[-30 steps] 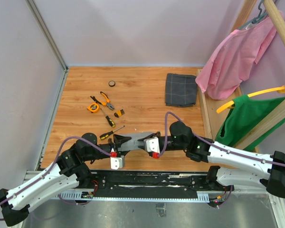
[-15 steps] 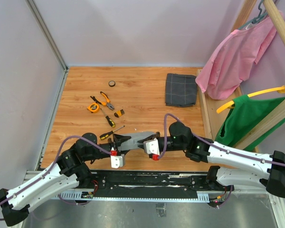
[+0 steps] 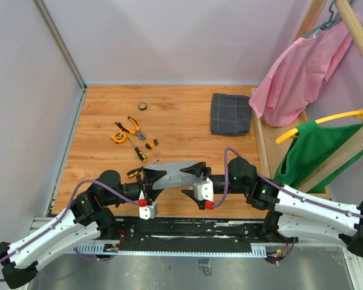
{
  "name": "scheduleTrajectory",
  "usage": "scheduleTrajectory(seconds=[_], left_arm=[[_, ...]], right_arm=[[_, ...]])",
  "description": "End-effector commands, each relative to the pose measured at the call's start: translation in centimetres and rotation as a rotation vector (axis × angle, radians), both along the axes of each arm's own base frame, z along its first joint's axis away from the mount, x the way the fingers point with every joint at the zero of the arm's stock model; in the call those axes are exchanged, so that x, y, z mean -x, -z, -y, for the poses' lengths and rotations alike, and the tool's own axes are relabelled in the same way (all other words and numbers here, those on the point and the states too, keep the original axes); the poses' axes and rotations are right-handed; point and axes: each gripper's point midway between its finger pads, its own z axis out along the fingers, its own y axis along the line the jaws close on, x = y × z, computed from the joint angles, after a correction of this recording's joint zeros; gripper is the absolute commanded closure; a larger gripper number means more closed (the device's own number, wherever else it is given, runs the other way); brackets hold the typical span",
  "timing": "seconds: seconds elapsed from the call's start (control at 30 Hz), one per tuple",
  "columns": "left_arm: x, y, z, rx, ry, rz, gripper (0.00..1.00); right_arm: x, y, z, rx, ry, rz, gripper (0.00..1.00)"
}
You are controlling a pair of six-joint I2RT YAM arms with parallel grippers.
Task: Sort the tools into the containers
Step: Open the storage box at the center of the board.
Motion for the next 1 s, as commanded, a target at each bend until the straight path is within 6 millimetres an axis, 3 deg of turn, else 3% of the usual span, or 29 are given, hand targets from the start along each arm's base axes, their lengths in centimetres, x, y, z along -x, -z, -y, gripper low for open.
scheduleTrajectory(seconds=[0.0,0.43,0.97], left_arm=[[-0.3,-3.8,0.6,0.041,0.041,0.191,1.00],[-0.8,-4.6,0.6,0.042,0.032,0.277,1.00],[-0.8,-4.3,0.7,0.065,0.024,0.237,1.00]], right_arm=[[0.7,0.8,0.0,0.027,-0.024,0.046,0.30],[0.7,1.5,-1.3,0.043,-0.055,0.037,0.33],[1.6,1.5,-2.2,0.032,-0.096,0.050,0.55]])
